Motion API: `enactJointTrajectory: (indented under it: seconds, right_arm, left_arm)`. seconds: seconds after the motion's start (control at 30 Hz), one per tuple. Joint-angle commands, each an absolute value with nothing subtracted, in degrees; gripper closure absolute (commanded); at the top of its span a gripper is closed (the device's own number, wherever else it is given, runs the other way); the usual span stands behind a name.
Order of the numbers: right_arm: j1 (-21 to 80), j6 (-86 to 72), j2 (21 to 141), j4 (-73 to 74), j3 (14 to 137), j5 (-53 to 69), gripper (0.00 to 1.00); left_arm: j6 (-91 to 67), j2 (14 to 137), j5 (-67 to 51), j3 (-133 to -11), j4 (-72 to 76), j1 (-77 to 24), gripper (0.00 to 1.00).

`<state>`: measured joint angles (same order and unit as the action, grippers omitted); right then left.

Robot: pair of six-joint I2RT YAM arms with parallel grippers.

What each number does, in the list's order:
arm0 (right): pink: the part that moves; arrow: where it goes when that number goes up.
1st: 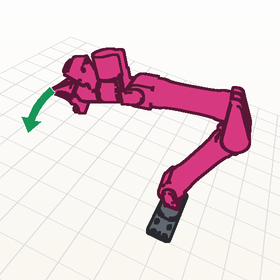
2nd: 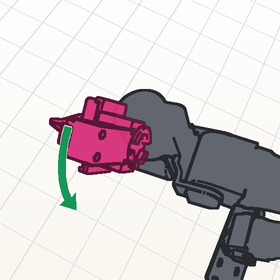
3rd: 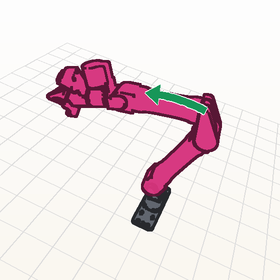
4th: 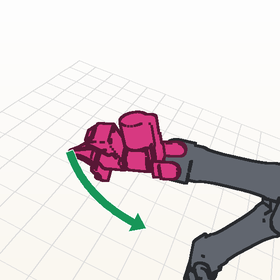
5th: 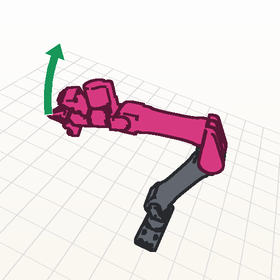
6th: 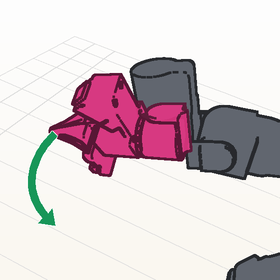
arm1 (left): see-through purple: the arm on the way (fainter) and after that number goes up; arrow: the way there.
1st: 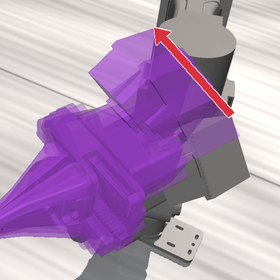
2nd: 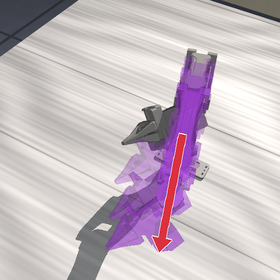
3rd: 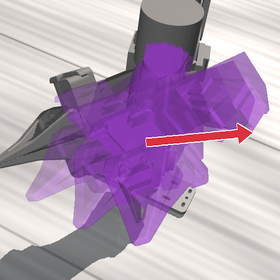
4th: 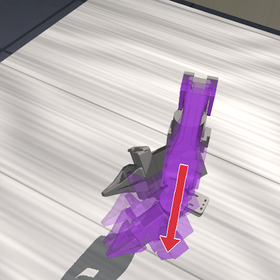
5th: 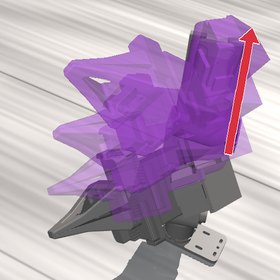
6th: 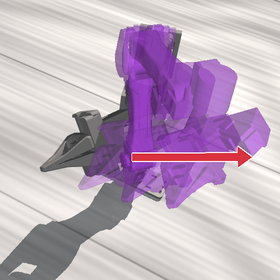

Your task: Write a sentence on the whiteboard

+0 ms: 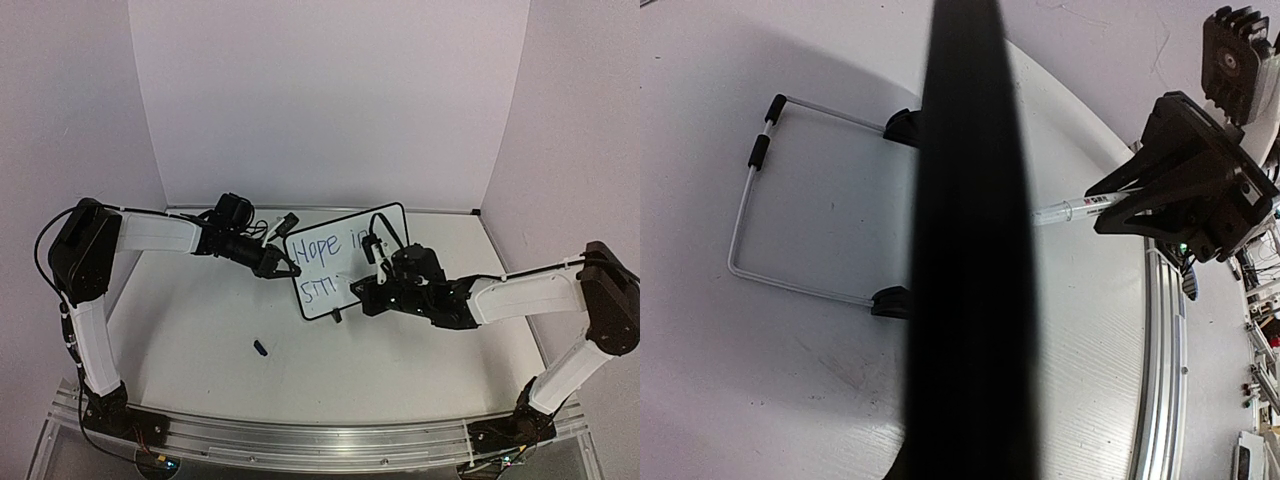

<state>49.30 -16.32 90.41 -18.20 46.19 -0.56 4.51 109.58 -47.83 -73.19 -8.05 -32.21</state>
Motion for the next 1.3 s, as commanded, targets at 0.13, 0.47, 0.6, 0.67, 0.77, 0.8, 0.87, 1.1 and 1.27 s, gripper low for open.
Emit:
enactJointTrajectory:
  seconds: [0.13,0.47,0.6,0.67,0.77,0.8,0.87,1.1,1.27]
  right_arm:
    - [47.9,-15.0,89.1,-18.3,45.9,-0.5,1.00]
    - [46.6,-14.5,90.9,-18.9,47.3,1.8,1.00]
    - [46.0,-14.8,92.0,-18.9,47.5,2.3,1.00]
    - [45.9,-14.9,92.4,-18.9,47.5,2.5,1.00]
    - [45.8,-15.1,92.9,-18.9,47.5,2.7,1.00]
    - [45.8,-15.1,93.0,-18.9,47.5,2.7,1.00]
    - [45.8,-15.2,93.2,-18.9,47.5,2.7,1.00]
    - [45.7,-15.8,94.0,-18.7,47.1,3.6,1.00]
    - [45.8,-15.3,94.2,-18.7,47.2,5.4,1.00]
  left_arm:
    - [5.0,109.9,-48.3,-74.9,-11.2,-33.7,1.00]
    - [5.0,110.0,-48.2,-74.9,-11.2,-33.7,1.00]
    - [5.0,109.9,-48.2,-75.0,-11.3,-33.7,1.00]
    - [5.0,109.9,-48.2,-75.0,-11.3,-33.7,1.00]
    - [5.0,109.9,-48.2,-75.0,-11.2,-33.7,1.00]
    - [5.0,109.9,-48.2,-75.0,-11.3,-33.6,1.00]
    - [5.0,110.0,-48.2,-75.0,-11.3,-33.7,1.00]
    - [5.0,110.0,-48.2,-75.0,-11.3,-33.6,1.00]
    - [5.0,110.1,-48.2,-75.0,-11.3,-33.7,1.00]
